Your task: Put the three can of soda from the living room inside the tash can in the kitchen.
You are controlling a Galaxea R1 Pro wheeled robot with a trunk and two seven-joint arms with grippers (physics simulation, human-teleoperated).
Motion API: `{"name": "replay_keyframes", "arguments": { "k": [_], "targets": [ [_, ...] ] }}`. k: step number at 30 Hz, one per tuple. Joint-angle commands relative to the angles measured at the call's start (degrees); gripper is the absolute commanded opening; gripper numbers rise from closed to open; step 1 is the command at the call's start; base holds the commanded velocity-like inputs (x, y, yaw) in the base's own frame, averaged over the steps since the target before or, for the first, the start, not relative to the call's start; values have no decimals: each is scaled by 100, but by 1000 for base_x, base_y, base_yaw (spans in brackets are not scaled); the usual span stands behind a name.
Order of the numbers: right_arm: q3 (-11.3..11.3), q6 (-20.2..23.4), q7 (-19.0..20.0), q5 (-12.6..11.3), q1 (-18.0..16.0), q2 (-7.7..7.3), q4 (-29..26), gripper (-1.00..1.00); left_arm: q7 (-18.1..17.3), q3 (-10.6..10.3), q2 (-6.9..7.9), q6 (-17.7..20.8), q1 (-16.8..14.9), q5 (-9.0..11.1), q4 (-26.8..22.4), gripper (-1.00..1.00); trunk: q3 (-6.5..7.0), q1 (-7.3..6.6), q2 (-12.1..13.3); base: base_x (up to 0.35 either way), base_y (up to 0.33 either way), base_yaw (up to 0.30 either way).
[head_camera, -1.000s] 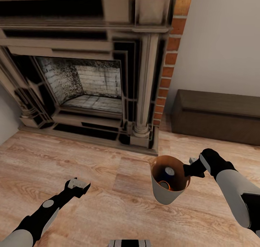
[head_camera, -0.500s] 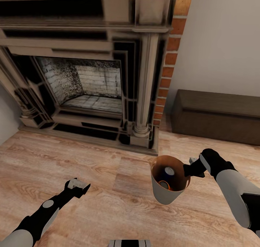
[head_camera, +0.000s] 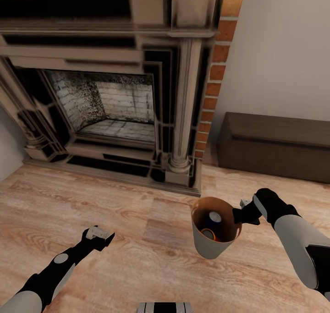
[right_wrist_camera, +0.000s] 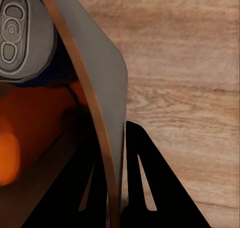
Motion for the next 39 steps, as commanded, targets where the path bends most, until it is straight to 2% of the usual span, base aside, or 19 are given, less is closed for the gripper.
{"name": "replay_keyframes", "arguments": {
  "k": [1,9,19,27,34,39],
  "targets": [
    [-22,24,47,-156,-3,0,1,-100,0,0,0,2,0,0,0,100,-18,22,-42,0,0,0],
    [-21,24,45,-159,4,2,1,-100,0,0,0,0,0,2,0,100,-36,44,-82,0,0,0],
    [-21,24,38,-154,5,0,1,-100,0,-7,0,0,0,-9,0,100,-215,263,-483,0,0,0],
    [-21,24,42,-156,5,0,1,-100,0,-8,0,0,0,1,0,100,-237,266,-485,0,0,0],
    [-21,24,42,-162,5,0,1,-100,0,-8,-42,0,0,-20,0,100,-392,284,-494,0,0,0],
    [-24,24,39,-162,11,0,1,-100,0,-4,-50,0,0,-8,0,100,-392,284,-494,0,0,0]
  ]
}}
